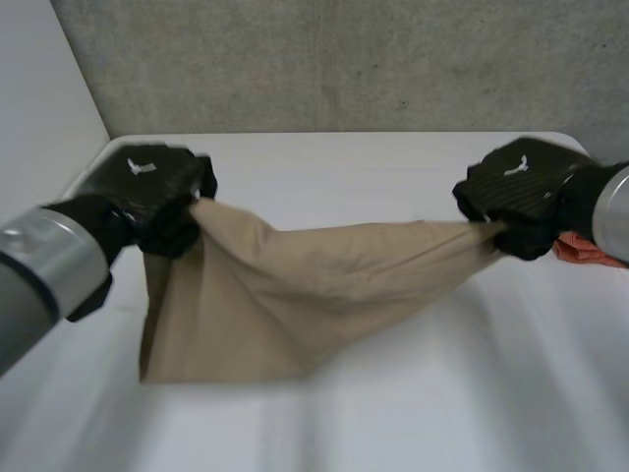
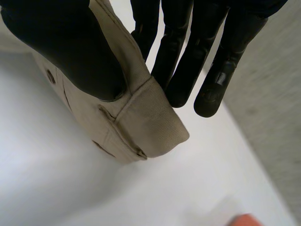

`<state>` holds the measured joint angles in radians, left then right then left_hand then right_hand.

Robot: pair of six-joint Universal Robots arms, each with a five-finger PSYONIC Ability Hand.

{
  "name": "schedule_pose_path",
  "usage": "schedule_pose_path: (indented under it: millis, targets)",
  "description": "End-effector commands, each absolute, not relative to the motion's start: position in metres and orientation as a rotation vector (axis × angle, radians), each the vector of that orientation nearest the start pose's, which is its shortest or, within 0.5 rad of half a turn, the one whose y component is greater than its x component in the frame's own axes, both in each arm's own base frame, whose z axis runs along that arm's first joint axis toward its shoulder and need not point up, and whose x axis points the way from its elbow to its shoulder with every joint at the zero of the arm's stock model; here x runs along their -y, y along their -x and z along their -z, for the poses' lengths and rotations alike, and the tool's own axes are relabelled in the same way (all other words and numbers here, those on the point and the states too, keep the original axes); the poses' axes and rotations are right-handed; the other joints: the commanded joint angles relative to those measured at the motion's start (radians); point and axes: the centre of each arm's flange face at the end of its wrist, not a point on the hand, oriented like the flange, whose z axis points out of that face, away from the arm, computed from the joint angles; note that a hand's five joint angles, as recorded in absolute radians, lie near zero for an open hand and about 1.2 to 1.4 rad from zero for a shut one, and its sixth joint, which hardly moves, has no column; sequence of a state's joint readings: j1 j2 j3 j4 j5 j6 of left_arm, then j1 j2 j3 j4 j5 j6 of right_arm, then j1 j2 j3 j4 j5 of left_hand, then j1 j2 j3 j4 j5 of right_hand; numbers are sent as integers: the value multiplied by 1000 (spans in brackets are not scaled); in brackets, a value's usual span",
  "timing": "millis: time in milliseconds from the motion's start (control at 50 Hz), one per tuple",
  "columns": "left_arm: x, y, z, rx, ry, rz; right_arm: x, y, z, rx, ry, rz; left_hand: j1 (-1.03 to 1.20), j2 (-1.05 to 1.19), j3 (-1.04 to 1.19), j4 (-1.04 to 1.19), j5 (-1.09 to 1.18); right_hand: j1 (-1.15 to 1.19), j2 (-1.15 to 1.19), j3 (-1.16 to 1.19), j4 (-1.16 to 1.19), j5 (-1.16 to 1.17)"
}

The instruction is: Fold the laundry.

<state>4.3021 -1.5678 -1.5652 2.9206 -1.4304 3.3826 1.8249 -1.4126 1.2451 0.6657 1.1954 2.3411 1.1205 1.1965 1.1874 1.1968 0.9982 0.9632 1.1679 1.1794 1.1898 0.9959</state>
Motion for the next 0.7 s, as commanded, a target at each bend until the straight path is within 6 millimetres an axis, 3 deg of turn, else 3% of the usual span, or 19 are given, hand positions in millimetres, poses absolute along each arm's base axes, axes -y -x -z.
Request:
schedule_pose_path:
  millis: [20, 140, 220, 300, 420, 460, 520, 540, 580, 700]
  targets:
    - [229, 254, -225, -2637, -1008, 1776, 258, -238, -252, -2279, 1378, 1321, 276, 200, 209, 199, 223, 433, 228, 217, 207, 226]
    - [247, 250, -195, -2704, -962, 1662, 267, -238, -219, -2350, 1299, 1167, 276, 200, 209, 199, 223, 361, 156, 145, 134, 154]
    - [249, 250, -190, -2712, -959, 1646, 269, -238, -210, -2365, 1287, 1127, 276, 200, 209, 199, 223, 62, -143, -154, -164, -145]
    - [247, 250, -189, -2718, -962, 1640, 270, -238, -211, -2364, 1285, 1135, 276, 200, 209, 199, 223, -100, -304, -316, -326, -307]
    - [245, 249, -191, -2713, -966, 1646, 270, -239, -214, -2354, 1300, 1150, 259, 183, 192, 182, 206, -94, -299, -311, -321, -302]
    - [244, 249, -192, -2709, -969, 1651, 267, -241, -213, -2354, 1309, 1138, 226, 150, 160, 150, 174, 5, -200, -211, -222, -202]
    - [244, 249, -194, -2704, -966, 1660, 266, -242, -207, -2353, 1309, 1119, -107, -183, -174, -183, -159, 432, 227, 216, 206, 225]
    - [243, 250, -195, -2702, -972, 1665, 265, -241, -205, -2355, 1308, 1113, -451, -527, -518, -528, -504, 433, 228, 217, 207, 226]
    - [241, 250, -197, -2695, -979, 1677, 265, -241, -202, -2360, 1308, 1107, -689, -765, -756, -765, -741, 433, 228, 217, 207, 226]
    - [228, 247, -217, -2612, -976, 1827, 277, -238, -189, -2378, 1292, 1217, -778, -854, -845, -854, -830, 433, 228, 217, 207, 226]
